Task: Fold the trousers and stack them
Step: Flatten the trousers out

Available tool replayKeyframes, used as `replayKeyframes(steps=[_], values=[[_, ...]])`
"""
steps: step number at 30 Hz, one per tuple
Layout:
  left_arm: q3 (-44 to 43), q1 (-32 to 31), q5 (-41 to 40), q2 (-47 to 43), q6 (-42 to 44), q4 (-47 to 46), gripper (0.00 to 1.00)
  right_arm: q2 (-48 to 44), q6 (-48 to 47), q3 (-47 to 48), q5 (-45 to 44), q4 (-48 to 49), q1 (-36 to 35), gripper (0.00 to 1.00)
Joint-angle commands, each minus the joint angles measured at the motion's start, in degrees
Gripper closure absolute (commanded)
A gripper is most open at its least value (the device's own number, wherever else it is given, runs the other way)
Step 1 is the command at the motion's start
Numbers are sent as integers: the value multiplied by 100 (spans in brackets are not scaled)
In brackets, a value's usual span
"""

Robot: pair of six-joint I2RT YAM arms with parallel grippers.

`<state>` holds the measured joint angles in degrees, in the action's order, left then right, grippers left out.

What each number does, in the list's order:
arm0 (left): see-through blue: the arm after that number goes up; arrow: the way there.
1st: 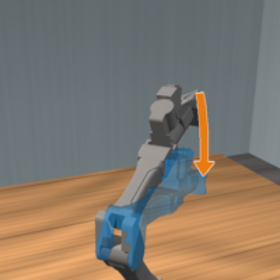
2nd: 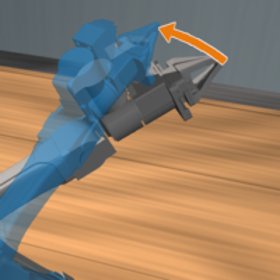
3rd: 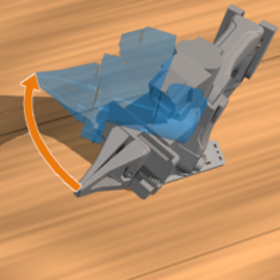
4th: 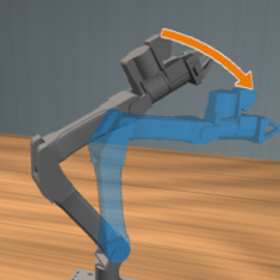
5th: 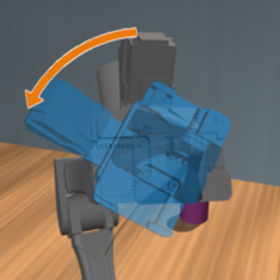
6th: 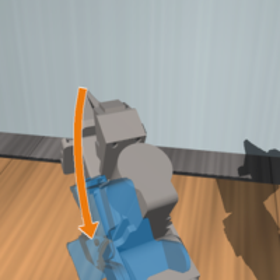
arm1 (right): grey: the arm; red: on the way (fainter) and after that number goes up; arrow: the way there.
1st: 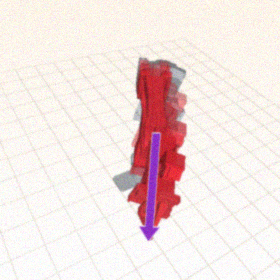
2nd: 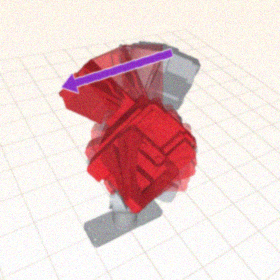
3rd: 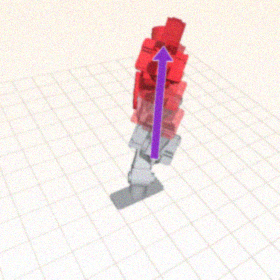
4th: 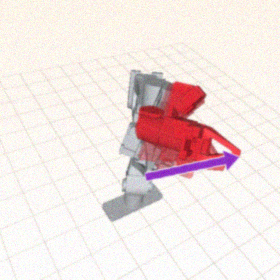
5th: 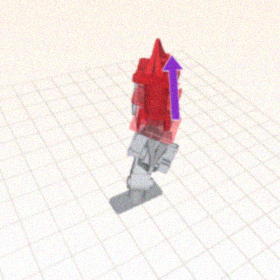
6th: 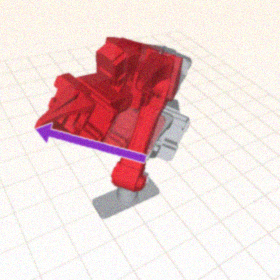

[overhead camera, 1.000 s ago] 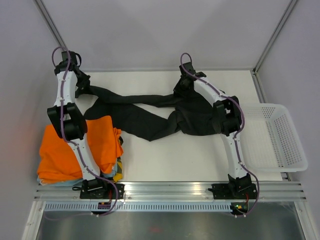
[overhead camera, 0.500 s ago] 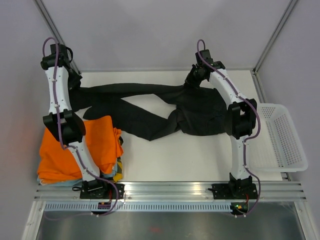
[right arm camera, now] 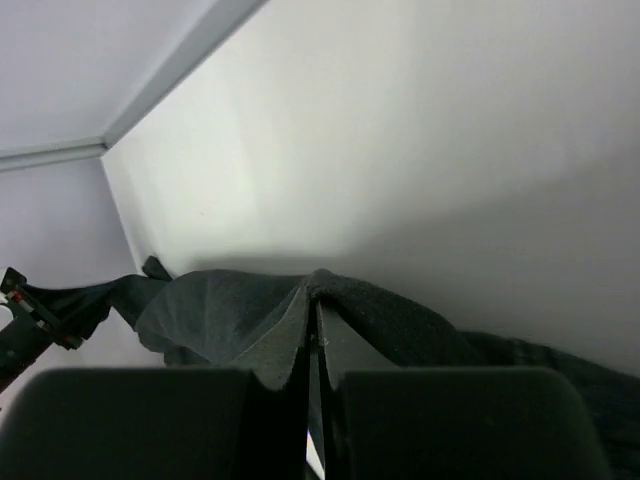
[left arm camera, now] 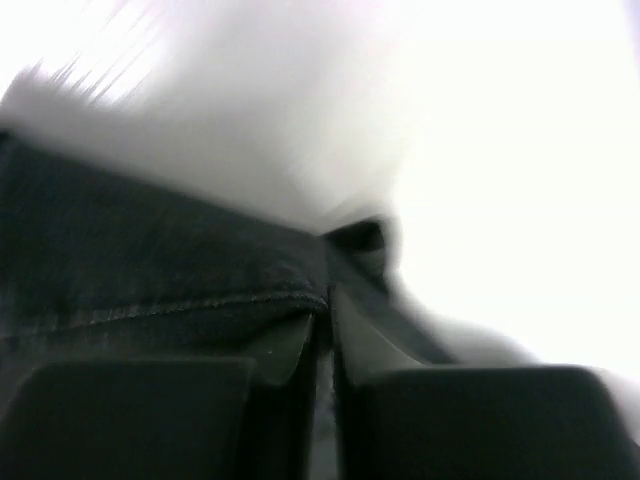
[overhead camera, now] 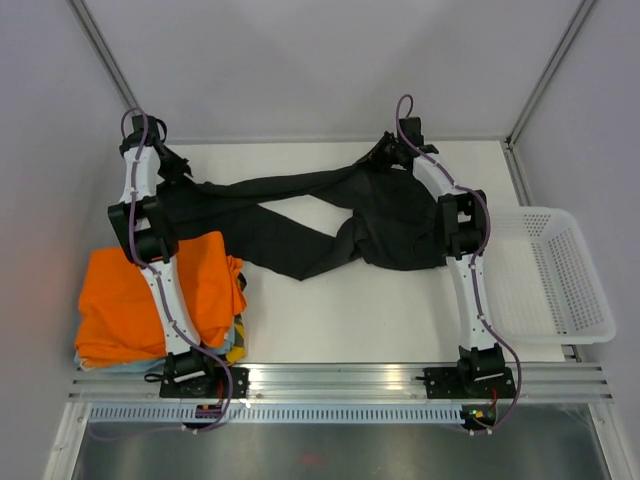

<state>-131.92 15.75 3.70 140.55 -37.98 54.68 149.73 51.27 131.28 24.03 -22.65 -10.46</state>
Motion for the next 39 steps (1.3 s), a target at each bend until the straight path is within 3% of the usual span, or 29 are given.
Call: replayKeyframes(steps=[1,2,3,4,6,13,20,23,27,33,39], values=[[-150,34,806,-493,-631,-1906,60,222,446,554,401,1685,-35,94],[-167,34,1016,-520,-728,-2038,42,328,446,617,366,1755,-18,94],[-176,8,1053,-616,-703,-2109,3,346,437,626,365,1825,-18,93],[-142,-10,1019,-695,-650,-2040,0,329,437,566,339,1870,-26,92],[7,-80,633,-1010,-387,-1682,0,259,393,399,181,1914,-18,92],[2044,-89,-1010,-2153,-447,-829,0,206,165,222,-319,1117,-18,93],[2933,-81,-1372,-2751,-1018,-89,2,100,235,-42,-566,1018,132,99],[3549,-37,-1487,-2945,-1439,-255,8,83,191,-59,-566,965,141,98],[4216,165,-1048,-2788,-1879,-843,11,135,226,-24,-479,1008,141,98],[4236,201,-1091,-2446,-2030,-1897,14,135,200,-33,-303,1000,141,98],[4130,244,-1311,-2216,-1977,-2321,16,135,86,-94,-224,851,141,98]])
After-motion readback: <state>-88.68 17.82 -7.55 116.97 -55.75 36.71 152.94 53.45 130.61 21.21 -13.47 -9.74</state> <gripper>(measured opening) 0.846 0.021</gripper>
